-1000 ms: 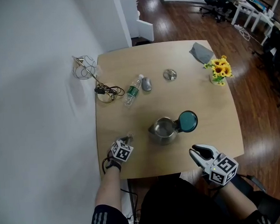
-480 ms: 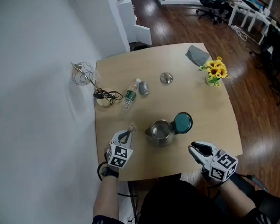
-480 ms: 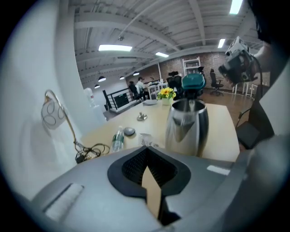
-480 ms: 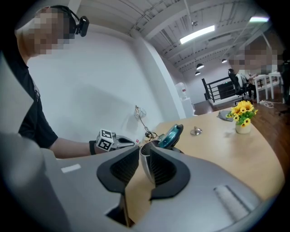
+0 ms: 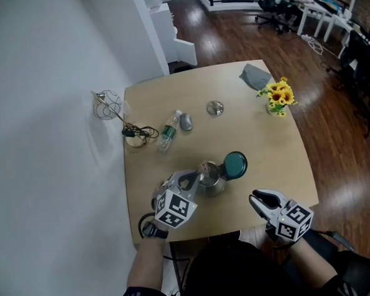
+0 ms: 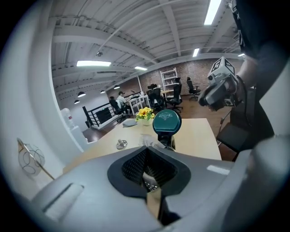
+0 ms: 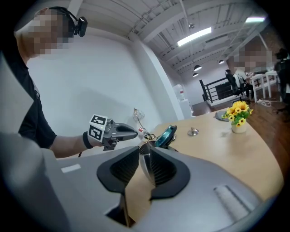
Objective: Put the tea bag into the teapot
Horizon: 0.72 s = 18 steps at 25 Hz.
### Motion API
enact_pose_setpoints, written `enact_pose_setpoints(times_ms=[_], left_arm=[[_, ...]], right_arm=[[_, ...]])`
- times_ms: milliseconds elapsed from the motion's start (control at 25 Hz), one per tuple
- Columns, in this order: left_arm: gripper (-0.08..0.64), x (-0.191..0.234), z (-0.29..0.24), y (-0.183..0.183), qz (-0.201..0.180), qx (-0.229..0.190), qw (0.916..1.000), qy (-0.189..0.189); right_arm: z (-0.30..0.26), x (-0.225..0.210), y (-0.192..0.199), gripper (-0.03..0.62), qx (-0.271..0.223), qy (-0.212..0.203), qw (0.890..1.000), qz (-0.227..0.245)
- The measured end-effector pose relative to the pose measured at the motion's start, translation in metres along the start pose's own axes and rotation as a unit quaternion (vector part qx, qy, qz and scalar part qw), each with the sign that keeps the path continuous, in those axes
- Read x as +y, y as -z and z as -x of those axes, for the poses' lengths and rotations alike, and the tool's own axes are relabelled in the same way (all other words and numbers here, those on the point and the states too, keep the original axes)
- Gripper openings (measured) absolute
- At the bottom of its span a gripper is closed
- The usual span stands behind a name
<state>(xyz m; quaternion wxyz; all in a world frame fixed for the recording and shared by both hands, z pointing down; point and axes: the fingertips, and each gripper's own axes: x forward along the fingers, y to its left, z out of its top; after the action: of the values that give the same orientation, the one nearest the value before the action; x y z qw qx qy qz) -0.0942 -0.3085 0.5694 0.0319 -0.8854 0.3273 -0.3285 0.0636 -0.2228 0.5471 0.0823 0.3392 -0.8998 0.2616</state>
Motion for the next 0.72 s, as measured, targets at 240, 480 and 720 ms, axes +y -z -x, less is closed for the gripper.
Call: enact_pose_setpoints(times_ms=[240, 480, 720], left_arm=[[0.0, -0.021, -0.022, 0.019, 0.022, 0.045, 0.9983, 0.03], [0.012, -0.02, -0.026, 0.019, 0.02, 0.042, 0.9987, 0.021], [0.151, -0.014, -0.017, 0.006, 0.037, 0.021, 0.999, 0.01]], right_arm=[[0.006, -0.006, 0.007, 0.086, 0.007, 0.005, 1.0, -0.007], [0.008, -0.008, 0.011, 0.086, 0.006, 0.001, 1.0, -0.013], [0.01, -0.007, 0.009, 0.086, 0.005, -0.007, 1.0, -0.012]])
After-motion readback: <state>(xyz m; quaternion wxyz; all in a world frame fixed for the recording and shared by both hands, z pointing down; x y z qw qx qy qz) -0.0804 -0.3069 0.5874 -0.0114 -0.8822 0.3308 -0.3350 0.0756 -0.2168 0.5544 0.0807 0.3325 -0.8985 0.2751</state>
